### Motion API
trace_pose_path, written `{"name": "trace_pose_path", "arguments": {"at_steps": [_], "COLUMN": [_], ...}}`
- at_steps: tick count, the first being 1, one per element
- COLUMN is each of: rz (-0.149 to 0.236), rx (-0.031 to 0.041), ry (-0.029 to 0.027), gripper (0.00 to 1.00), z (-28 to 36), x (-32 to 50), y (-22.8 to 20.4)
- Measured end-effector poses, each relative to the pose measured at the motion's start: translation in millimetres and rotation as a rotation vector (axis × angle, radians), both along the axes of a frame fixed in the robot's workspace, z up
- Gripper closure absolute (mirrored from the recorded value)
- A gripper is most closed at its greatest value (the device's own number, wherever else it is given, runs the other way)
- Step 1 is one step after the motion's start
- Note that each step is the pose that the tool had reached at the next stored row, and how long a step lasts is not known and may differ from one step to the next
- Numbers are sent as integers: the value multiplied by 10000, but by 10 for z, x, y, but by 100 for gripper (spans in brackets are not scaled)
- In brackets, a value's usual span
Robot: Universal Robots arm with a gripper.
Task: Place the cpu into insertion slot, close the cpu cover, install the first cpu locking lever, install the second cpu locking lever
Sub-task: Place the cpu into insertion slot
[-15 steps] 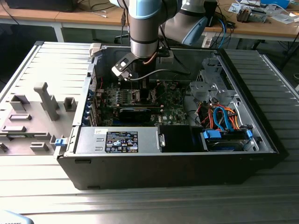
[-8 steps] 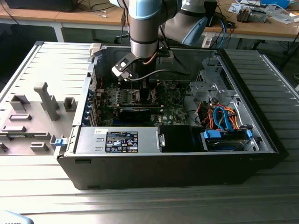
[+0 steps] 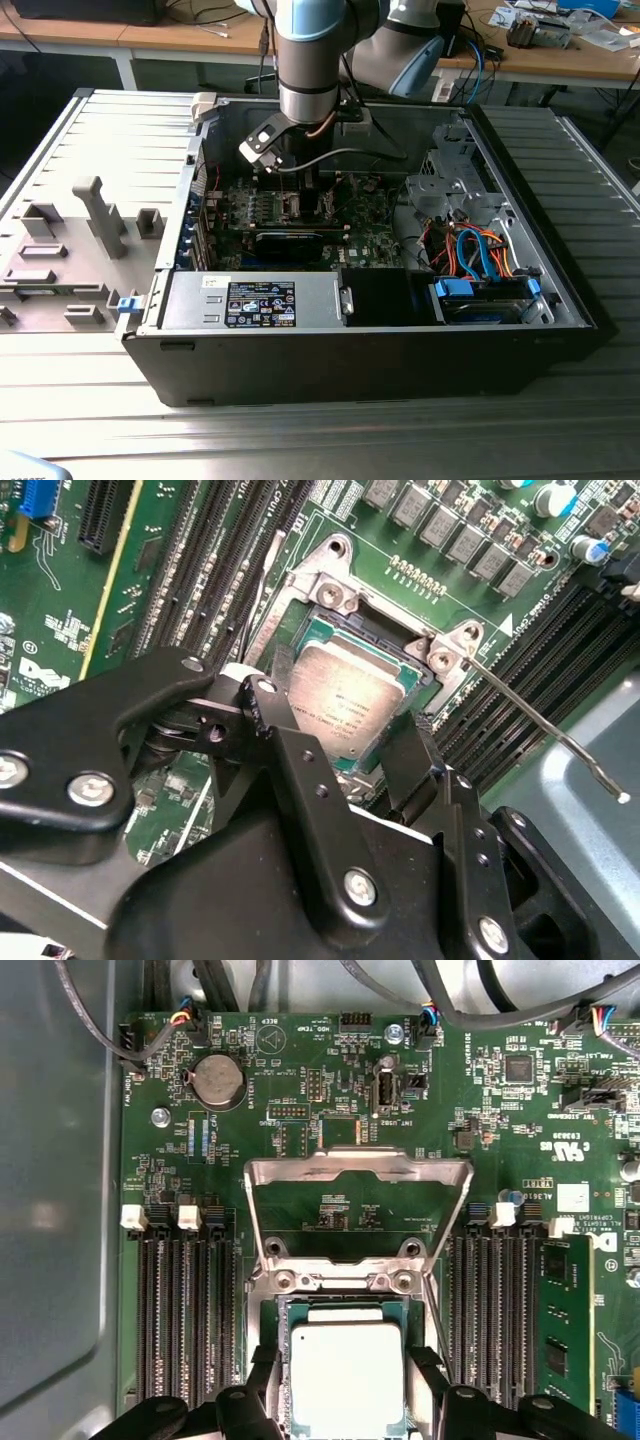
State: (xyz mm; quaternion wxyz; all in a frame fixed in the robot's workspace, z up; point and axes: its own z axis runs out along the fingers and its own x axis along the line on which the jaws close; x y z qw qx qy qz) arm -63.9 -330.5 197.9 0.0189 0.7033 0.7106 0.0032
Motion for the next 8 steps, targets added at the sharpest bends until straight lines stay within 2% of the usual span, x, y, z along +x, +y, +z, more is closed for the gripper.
{"name": "trace_pose_path", "arguments": {"at_steps": [3,8], "rz": [-16,-26], "rx": [2,1], "ry": [-1,1], "gripper": [38,38], "z": [0,27], "x": [0,0], "y": [0,-42]}}
